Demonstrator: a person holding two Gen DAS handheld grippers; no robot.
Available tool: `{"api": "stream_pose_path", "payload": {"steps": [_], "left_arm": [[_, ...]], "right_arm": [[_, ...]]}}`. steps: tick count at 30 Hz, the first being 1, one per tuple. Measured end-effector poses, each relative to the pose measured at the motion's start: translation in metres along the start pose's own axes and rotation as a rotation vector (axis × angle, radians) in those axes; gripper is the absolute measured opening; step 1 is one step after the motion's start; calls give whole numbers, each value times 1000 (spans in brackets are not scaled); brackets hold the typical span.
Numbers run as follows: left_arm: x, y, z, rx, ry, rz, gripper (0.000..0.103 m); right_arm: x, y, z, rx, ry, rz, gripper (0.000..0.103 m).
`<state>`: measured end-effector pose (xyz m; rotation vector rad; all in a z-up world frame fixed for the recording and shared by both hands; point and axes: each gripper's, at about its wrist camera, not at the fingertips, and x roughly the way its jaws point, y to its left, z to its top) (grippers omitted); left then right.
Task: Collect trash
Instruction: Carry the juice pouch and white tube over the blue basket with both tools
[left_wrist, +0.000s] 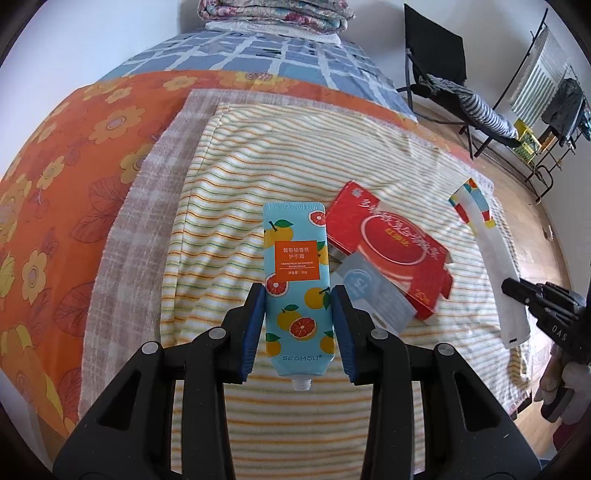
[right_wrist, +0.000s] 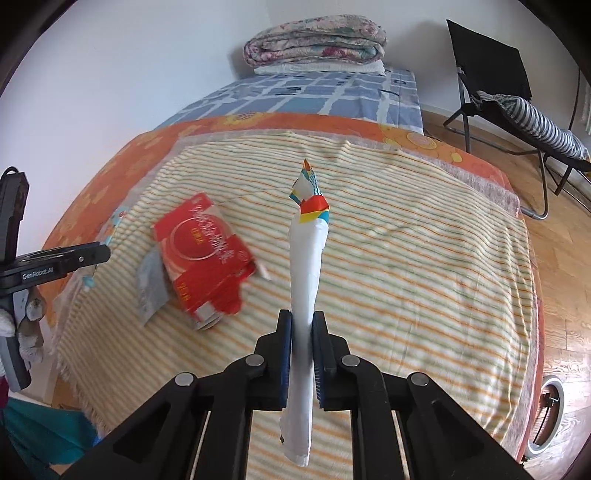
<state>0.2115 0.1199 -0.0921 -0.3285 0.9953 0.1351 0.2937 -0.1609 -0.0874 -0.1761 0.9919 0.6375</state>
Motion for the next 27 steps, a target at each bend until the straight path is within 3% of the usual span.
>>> {"api": "stream_pose_path", "payload": {"steps": [10, 27], "left_arm": [[-40, -16, -19, 40, -27, -46, 37], [-85, -35, -79, 114, -39, -85, 37]], "right_arm": [[-37, 33, -25, -27, -19, 39, 9], [-93, 78, -80, -4, -52, 93, 9]]}}
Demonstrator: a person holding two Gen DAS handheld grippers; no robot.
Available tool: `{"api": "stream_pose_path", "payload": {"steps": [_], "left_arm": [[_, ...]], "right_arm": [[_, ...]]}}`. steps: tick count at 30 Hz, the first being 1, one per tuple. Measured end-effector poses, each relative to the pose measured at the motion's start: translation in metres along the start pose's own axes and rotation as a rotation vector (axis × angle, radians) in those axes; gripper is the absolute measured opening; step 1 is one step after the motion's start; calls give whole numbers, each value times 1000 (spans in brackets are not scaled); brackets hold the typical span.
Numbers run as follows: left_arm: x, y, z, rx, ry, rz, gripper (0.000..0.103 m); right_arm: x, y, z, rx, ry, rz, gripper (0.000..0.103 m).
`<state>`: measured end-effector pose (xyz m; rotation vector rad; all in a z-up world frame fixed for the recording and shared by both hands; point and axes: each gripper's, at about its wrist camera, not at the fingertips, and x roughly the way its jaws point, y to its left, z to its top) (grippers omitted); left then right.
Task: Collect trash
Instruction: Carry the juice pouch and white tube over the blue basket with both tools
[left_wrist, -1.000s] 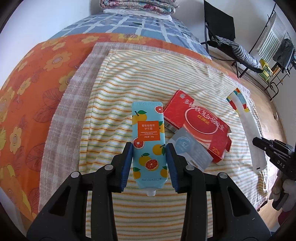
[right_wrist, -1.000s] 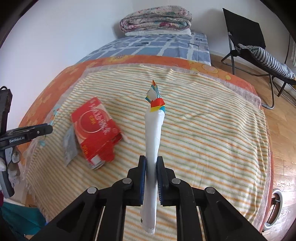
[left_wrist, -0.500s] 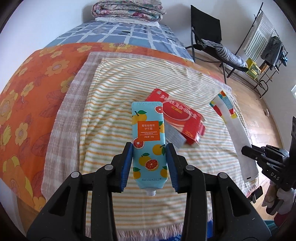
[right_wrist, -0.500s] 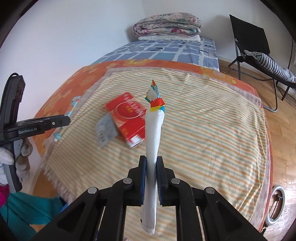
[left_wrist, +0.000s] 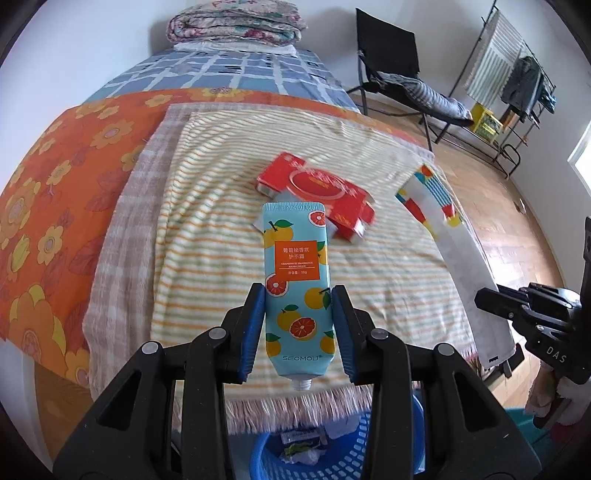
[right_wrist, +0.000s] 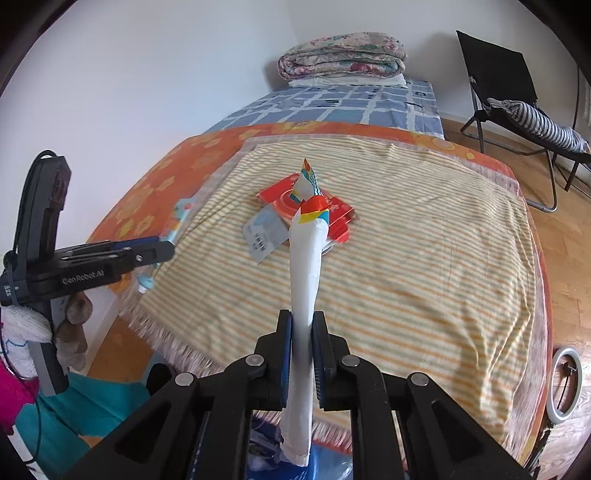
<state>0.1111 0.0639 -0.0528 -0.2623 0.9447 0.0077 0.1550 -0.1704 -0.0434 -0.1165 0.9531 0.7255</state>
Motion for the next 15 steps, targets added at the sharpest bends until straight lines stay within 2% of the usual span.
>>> {"api": "stream_pose_path", "payload": {"steps": [15], "left_arm": [[-24, -26, -66, 83, 8, -29, 37]], "right_arm": [[-32, 48, -66, -83, -21, 25, 9]]}}
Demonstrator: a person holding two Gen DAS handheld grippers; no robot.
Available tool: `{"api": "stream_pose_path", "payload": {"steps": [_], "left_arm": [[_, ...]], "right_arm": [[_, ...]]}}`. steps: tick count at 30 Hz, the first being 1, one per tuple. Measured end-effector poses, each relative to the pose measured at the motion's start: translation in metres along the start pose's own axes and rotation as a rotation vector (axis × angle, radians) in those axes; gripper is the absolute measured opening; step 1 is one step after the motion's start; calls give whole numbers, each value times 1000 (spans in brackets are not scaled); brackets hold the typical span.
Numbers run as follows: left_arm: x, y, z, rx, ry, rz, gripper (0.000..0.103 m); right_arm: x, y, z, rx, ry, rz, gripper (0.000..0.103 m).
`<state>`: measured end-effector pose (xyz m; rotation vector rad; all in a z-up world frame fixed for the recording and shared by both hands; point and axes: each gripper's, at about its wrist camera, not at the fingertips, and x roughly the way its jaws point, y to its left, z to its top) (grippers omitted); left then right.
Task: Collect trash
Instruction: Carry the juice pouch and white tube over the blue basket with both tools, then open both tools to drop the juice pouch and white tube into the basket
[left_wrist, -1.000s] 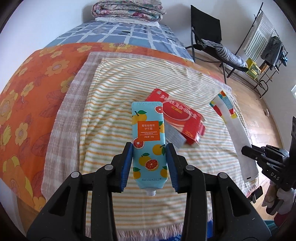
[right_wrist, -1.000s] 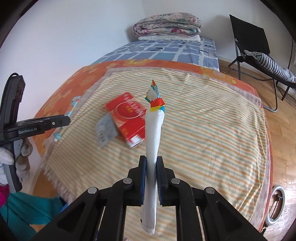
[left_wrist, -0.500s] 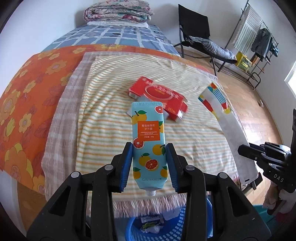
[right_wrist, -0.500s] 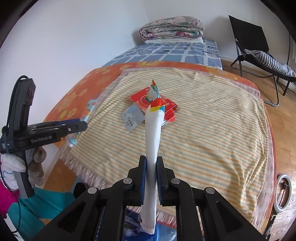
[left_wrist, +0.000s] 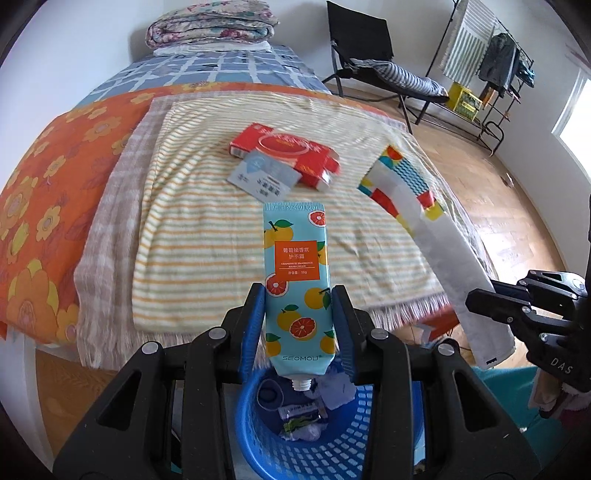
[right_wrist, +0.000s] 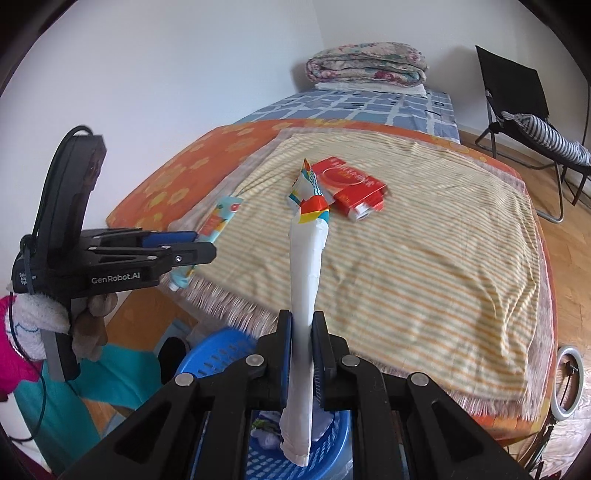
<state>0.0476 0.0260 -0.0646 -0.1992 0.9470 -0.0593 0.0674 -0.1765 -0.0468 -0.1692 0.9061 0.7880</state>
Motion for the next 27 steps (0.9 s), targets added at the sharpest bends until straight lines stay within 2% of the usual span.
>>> {"api": "stream_pose_path", "payload": {"steps": [8, 19, 27], "left_arm": [[-3, -15, -33, 27, 16, -12, 37], [4, -22, -74, 45, 76, -16, 37], [7, -20, -88, 42, 100, -19, 37]], "right_arm": [[-4, 17, -30, -26, -3, 3, 9], [0, 28, -60, -24, 18, 20, 9], [10, 37, -76, -23, 53, 26, 9]]}}
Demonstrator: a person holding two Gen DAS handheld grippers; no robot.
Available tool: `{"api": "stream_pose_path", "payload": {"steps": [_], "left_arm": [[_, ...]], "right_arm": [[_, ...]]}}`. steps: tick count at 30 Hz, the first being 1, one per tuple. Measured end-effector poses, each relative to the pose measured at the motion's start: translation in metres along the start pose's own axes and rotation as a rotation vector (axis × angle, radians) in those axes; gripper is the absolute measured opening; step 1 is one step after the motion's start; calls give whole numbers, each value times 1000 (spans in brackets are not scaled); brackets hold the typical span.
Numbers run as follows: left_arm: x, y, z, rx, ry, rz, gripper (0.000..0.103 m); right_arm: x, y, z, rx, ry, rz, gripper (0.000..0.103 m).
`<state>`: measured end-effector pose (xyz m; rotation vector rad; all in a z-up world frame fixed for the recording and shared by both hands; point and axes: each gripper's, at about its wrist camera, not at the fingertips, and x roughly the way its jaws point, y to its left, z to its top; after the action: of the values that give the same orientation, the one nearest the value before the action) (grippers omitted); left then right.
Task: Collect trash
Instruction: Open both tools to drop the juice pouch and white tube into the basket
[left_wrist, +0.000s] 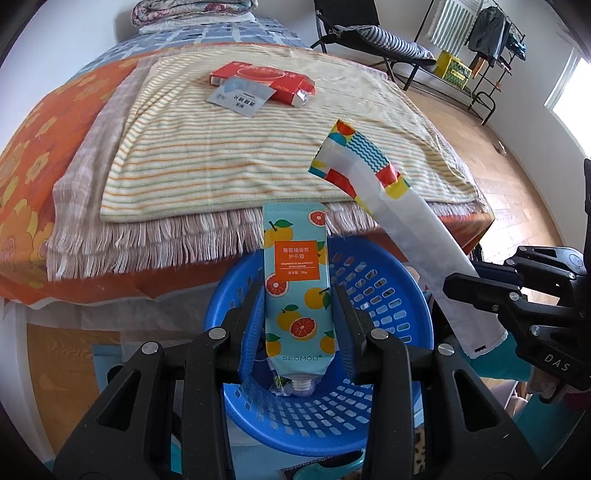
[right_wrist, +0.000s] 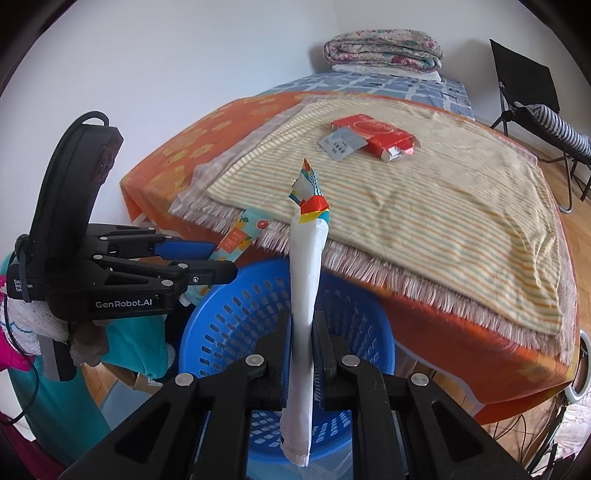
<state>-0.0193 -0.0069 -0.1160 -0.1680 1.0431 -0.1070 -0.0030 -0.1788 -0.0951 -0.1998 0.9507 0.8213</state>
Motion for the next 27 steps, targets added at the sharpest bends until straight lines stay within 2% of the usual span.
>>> {"api": "stream_pose_path", "payload": {"steps": [9, 11, 15, 18, 19, 20, 22, 27], "left_arm": [[4, -3, -4, 10, 18, 4, 37], [5, -2, -3, 7, 19, 5, 37], [9, 1, -2, -1, 30, 27, 37], [11, 2, -3, -8, 38, 34, 38], [11, 3, -3, -8, 40, 38, 44], [11, 3, -3, -7, 37, 41, 56], [9, 3, -3, -8, 20, 54, 63], [9, 4, -3, -12, 18, 66, 64]], "right_arm": [[6, 0, -4, 15, 21, 8, 12], [6, -1, -5, 17, 23, 10, 19], [7, -1, -4, 19, 22, 8, 26], [7, -3, -4, 30, 25, 6, 38], [7, -4, -4, 37, 24, 6, 45], [6, -5, -4, 45, 21, 4, 52], [5, -6, -4, 54, 18, -1, 59], [3, -9, -3, 70, 14, -4, 72]]}}
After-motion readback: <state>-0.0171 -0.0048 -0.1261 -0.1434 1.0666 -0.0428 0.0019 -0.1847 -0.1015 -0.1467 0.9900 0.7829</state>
